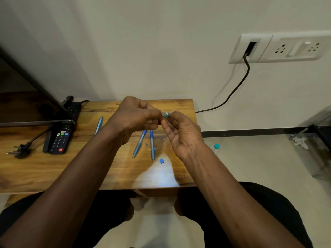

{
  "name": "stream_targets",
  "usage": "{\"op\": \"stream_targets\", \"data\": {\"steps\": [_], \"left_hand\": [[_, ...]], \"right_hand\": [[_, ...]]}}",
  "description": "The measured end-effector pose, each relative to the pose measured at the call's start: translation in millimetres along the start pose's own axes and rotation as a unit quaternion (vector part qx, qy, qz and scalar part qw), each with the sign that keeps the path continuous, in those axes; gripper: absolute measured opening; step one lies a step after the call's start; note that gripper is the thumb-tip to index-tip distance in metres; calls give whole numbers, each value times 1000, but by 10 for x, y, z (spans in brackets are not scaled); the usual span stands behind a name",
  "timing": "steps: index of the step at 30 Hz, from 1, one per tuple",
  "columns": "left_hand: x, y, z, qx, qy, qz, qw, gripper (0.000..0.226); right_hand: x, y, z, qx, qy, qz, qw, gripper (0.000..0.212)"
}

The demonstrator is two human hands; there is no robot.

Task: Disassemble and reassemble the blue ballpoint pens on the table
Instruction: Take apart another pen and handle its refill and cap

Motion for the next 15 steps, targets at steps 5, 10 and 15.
{"op": "stream_targets", "data": {"steps": [5,10,15], "left_hand": [[15,-5,15,9,23,6,1000,23],[27,36,-66,21,21,7,1000,30],[0,-41,-167,43,-8,15,999,41]], "right_hand": [[20,40,36,-4,30,-16,999,7],[6,47,83,-26,58,-23,998,8],[34,65,105,-41,75,-23,996,10]]}}
Point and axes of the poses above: each hand's wrist, its own x-axis away from the middle knuckle, its own y-axis out of the palm, z = x × y, the point moved 9 cm from there along -x, towards the middle knuckle
